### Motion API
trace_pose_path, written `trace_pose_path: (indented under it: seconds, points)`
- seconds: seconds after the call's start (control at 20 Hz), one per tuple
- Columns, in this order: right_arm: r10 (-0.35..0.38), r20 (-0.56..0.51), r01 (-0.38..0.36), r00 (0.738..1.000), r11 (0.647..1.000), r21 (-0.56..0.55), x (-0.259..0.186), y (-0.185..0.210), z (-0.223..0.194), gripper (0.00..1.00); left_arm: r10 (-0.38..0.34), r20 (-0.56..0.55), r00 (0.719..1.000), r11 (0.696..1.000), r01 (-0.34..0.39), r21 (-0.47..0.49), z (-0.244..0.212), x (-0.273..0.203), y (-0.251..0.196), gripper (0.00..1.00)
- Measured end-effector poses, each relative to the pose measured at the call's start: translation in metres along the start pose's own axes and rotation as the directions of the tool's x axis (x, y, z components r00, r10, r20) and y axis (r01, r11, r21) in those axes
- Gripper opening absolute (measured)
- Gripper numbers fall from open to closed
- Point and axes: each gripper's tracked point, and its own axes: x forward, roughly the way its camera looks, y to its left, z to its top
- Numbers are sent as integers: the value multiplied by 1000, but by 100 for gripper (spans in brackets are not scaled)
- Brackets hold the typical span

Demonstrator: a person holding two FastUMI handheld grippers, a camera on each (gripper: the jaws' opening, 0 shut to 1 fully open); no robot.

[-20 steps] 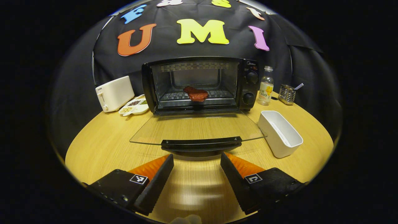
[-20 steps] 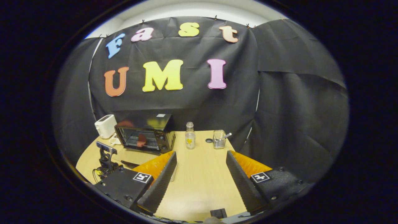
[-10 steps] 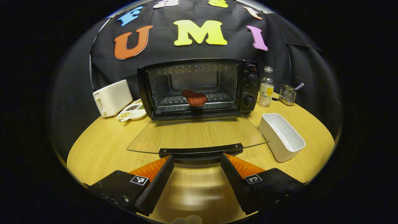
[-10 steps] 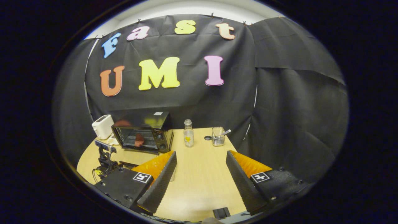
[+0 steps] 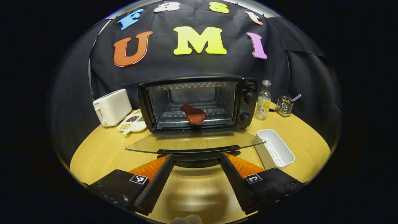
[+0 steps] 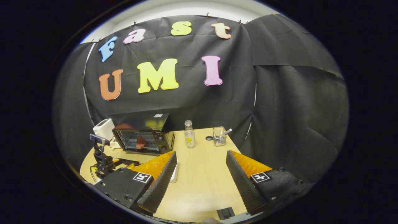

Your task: Open the electric oven with the left hand, put the food in, and close the electric oven.

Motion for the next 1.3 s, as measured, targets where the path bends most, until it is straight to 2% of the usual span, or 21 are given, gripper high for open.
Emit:
trace_pose_path:
  seconds: [0.2,0.3,0.55,0.85,1.05,1.25,1.3]
  points:
    - [-14,7,14,1000,999,43,-1,-6,-3,100,-6,70,998,1000,5,14,45,6,5,98]
    - [-21,14,20,1000,998,60,-2,-10,-3,100,-3,63,998,1000,2,2,55,15,8,98]
    - [-52,27,49,998,996,80,-9,-25,3,100,6,108,994,999,-11,41,92,37,12,98]
    - [-67,42,64,997,995,78,-15,-30,8,100,-14,122,992,999,10,35,92,23,4,97]
    - [-21,72,19,997,1000,23,-21,-13,20,100,-16,141,990,1000,14,14,95,-10,-1,97]
    - [87,97,-86,991,996,-19,-30,11,37,100,7,203,979,1000,-3,-22,115,-70,0,97]
    - [112,104,-109,988,993,-33,-33,15,40,97,23,225,974,1000,-18,-22,124,-89,2,97]
